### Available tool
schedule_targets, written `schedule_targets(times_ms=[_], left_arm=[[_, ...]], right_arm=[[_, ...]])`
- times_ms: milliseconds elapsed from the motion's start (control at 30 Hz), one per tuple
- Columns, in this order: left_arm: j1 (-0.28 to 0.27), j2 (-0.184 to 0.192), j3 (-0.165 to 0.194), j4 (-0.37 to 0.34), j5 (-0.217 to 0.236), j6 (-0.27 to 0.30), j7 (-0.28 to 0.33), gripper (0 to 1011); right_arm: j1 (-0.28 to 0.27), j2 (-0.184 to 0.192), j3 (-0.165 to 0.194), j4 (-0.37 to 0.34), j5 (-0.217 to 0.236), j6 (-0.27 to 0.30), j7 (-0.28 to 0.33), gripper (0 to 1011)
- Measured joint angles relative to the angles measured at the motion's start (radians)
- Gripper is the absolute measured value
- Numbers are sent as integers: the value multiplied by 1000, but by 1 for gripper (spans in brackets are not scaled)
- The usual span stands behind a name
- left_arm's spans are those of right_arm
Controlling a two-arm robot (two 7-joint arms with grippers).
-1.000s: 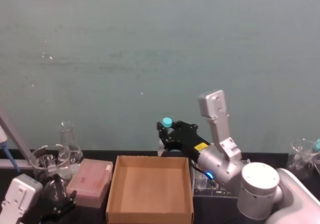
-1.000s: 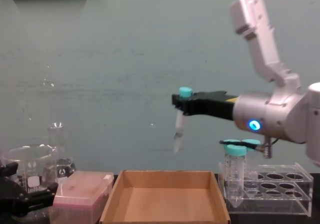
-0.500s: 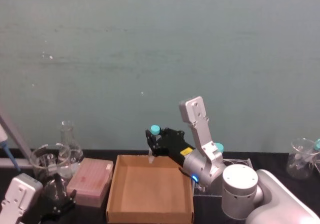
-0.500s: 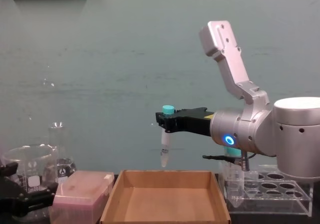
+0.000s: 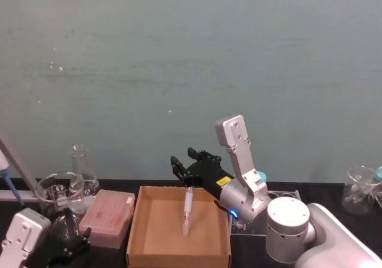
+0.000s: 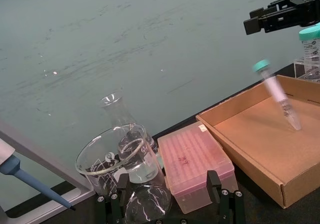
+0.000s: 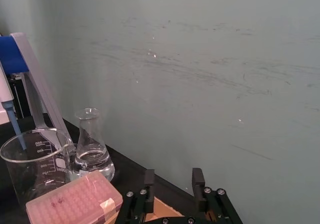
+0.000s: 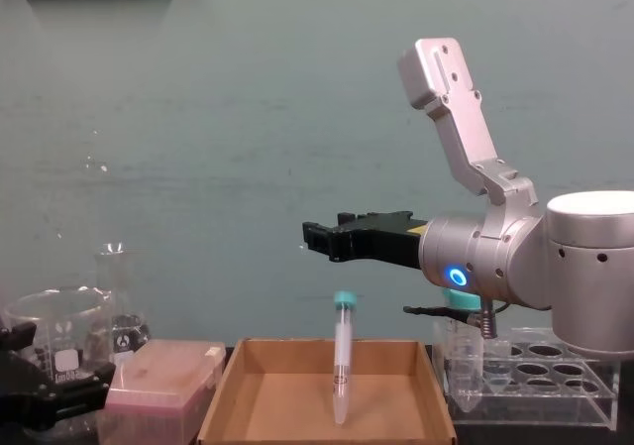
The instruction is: Use the right hand to move the test tube from the test tube rack into the box.
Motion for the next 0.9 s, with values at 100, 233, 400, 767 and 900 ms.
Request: schedule_targets(times_ms=[100,233,400,767,900], left_arm=[[0,0,0,0,0,0,0,1000],[0,0,0,0,0,0,0,1000],[0,0,0,0,0,0,0,1000],[0,0,0,0,0,0,0,1000],[0,0,0,0,0,0,0,1000]], right_arm=[[-1,1,0,-1,0,0,0,570],[-1,1,0,-2,1,1,0,687],[-1,1,0,-4,1,1,0,823],[-2,2,0,-5,2,1,0,1000],[-24,12,9,-48,-1,-13,-4,1000]])
